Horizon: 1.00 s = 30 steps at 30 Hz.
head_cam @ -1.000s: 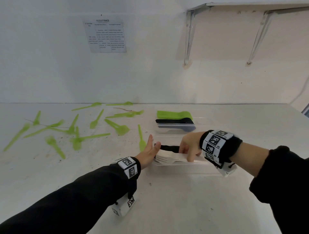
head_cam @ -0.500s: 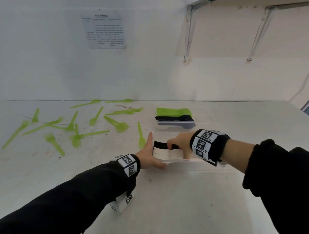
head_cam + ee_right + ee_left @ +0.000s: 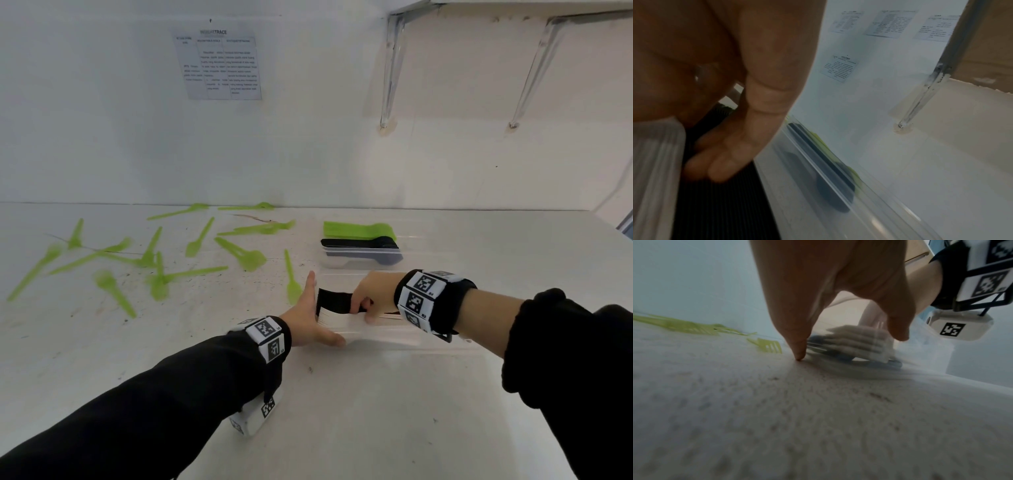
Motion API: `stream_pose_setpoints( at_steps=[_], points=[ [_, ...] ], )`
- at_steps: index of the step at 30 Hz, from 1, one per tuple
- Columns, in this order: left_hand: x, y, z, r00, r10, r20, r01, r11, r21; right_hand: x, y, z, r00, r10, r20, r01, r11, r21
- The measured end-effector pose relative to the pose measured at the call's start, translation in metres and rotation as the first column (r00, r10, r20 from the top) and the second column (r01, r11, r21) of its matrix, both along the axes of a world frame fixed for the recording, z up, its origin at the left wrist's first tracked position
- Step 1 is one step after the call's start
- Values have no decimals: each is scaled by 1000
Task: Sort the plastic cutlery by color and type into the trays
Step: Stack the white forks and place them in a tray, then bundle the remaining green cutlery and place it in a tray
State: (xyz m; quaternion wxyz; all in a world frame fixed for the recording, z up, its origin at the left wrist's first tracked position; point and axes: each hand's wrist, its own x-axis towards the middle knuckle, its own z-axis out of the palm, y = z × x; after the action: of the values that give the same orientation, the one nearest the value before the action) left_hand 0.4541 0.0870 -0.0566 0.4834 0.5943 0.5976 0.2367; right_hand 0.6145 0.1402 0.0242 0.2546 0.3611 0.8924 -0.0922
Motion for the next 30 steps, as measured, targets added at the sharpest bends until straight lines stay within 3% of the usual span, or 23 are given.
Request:
stream_pose_setpoints(
  at_steps=[3, 9, 12, 23, 27, 30],
  points=[
    [-1, 1, -1, 1000, -2, -9, 2, 1000, 0, -6, -3, -5, 998, 30, -57, -27, 998, 51],
    [-1, 2, -4, 1000, 0, 4, 0, 1000, -12, -13, -2, -4, 997, 72, 12, -73, 997, 31],
    [-1, 2, -4, 1000, 10, 18, -9, 1000, -10, -7, 0, 4, 1000, 20, 20, -20, 1000, -13],
    [-1, -1, 0, 1000, 2, -19, -2, 1000, -17, -13, 4, -17, 981, -120, 150, 107, 990, 96],
    [1, -2, 2, 1000, -7, -8, 6, 1000, -18, -20, 3, -28, 960, -101, 263, 66, 988, 139],
    [1, -3, 5, 1000, -6, -17, 5, 1000, -22, -21, 14, -38, 966, -50, 254, -1, 981, 196]
  ],
)
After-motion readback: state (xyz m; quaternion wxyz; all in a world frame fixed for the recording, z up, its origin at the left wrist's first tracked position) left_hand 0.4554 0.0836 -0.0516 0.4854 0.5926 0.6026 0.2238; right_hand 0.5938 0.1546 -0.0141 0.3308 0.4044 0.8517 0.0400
